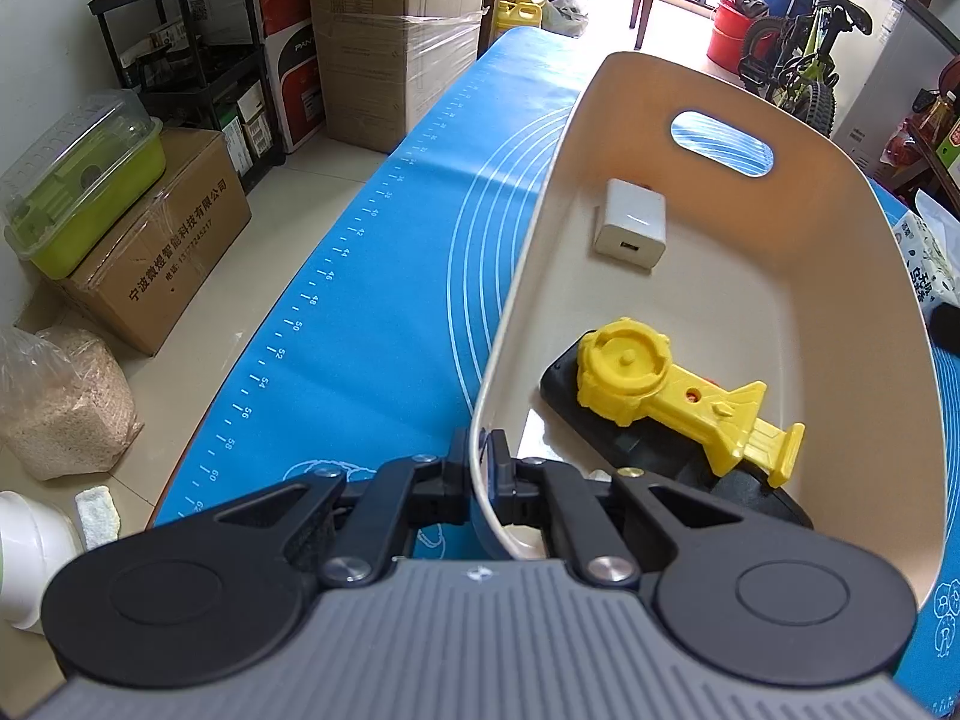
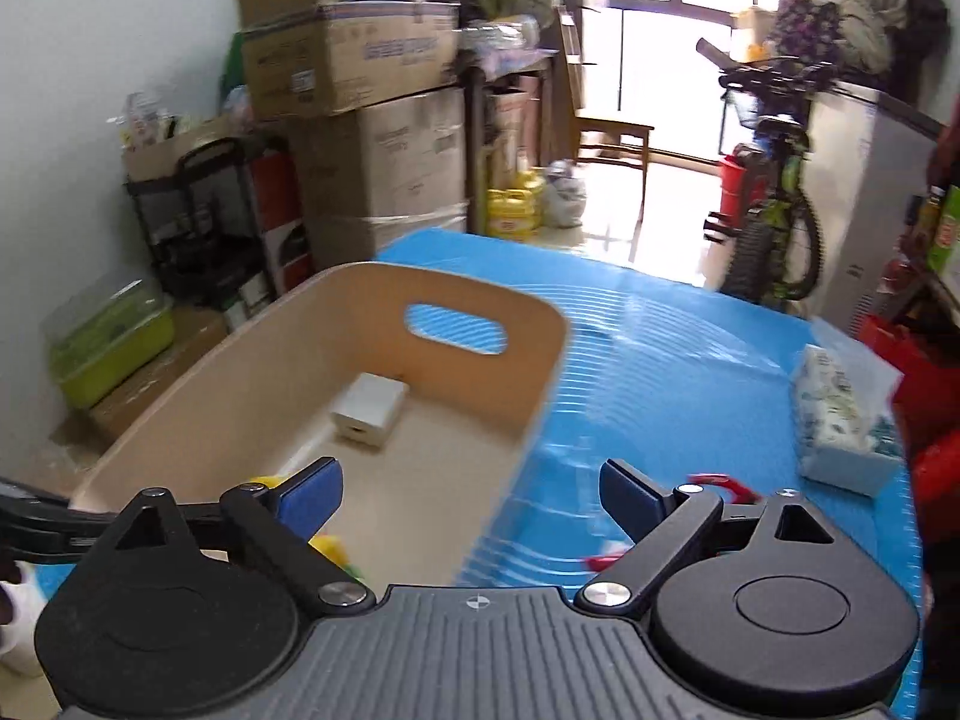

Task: Organize rigid objects
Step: 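Carry the white charger into the basket and open the right gripper, then move the right gripper to the red action figure and grasp it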

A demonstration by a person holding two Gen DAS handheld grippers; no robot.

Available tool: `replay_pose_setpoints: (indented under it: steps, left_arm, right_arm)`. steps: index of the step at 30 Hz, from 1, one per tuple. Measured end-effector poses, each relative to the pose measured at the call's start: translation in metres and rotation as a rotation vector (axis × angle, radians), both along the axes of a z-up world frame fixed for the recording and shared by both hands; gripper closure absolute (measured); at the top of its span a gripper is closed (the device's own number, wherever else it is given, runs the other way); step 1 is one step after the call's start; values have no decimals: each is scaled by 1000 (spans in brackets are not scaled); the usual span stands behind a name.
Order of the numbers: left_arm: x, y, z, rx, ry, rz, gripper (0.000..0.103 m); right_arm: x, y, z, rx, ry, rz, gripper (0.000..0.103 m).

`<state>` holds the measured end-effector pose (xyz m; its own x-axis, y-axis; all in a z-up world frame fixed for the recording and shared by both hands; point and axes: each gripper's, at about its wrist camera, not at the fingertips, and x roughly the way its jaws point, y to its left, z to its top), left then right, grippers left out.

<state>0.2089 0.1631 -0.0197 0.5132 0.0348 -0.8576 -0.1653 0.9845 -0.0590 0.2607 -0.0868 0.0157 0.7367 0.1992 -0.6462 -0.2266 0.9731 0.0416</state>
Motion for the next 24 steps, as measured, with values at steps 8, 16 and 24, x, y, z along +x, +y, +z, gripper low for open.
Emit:
replay_pose_setpoints:
  steps: [8, 16, 24]
  left_arm:
    - [0, 0, 0, 1, 0, 0, 96]
    - [1, 0, 0, 0, 5, 1, 97]
    - [1, 1, 0, -10, 7, 1, 97]
  right_arm:
    - [30, -59, -38, -7, 82, -199, 10]
    - [54, -82, -77, 1, 175, -331, 10]
    - [81, -74, -97, -21, 204, -380, 10]
